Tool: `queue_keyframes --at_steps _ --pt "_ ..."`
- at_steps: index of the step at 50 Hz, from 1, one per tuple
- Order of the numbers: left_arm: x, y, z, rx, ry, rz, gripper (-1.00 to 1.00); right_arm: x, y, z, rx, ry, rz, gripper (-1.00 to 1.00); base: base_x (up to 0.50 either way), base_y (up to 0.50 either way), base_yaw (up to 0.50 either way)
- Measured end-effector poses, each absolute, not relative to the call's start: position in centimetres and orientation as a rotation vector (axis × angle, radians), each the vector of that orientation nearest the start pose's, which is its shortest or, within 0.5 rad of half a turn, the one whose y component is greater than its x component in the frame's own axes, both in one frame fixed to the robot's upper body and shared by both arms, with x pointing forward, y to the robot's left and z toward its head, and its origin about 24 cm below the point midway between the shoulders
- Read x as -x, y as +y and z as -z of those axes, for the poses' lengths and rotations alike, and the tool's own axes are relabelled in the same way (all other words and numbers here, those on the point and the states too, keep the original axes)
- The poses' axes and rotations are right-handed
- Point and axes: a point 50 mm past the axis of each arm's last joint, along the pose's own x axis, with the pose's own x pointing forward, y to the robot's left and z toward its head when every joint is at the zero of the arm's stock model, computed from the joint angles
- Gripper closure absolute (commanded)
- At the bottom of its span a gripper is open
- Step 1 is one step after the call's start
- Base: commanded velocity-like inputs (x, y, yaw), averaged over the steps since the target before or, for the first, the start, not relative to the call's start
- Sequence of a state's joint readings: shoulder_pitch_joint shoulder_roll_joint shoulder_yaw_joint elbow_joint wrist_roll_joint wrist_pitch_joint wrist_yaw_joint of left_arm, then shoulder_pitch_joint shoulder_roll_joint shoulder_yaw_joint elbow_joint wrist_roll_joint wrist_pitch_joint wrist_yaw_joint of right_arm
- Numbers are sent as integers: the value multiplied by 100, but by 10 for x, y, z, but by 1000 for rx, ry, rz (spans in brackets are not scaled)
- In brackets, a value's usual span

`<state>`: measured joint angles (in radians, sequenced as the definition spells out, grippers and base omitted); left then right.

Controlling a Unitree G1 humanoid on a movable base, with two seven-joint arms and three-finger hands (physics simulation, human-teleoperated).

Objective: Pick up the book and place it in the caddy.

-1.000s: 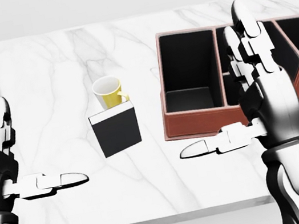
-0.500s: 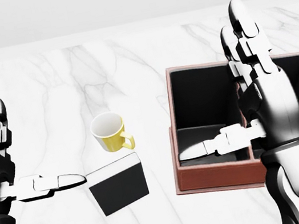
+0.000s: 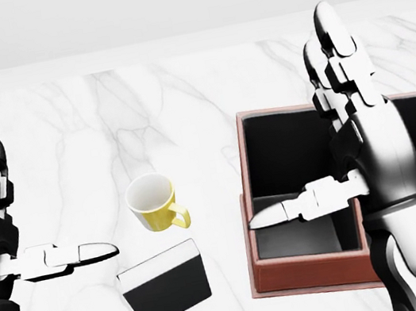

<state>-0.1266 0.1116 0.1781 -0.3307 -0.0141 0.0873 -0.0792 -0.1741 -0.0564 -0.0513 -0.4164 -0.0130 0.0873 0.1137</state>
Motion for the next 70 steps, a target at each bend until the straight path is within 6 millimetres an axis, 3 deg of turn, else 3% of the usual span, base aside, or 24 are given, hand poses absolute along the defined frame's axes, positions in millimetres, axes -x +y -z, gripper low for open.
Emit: queue_keyframes --at_steps 21,44,70 --pt "-258 194 -147 -124 -379 -60 -100 -247 -136 -174 205 -517 -180 -100 3 0 0" --pt "-256 196 -151 -127 -394 -65 -100 -220 -82 -170 561 -524 -368 -100 0 0 0" --pt "-254 198 -150 -126 -390 -73 -100 -229 -26 -140 824 -423 -448 -100 0 0 0"
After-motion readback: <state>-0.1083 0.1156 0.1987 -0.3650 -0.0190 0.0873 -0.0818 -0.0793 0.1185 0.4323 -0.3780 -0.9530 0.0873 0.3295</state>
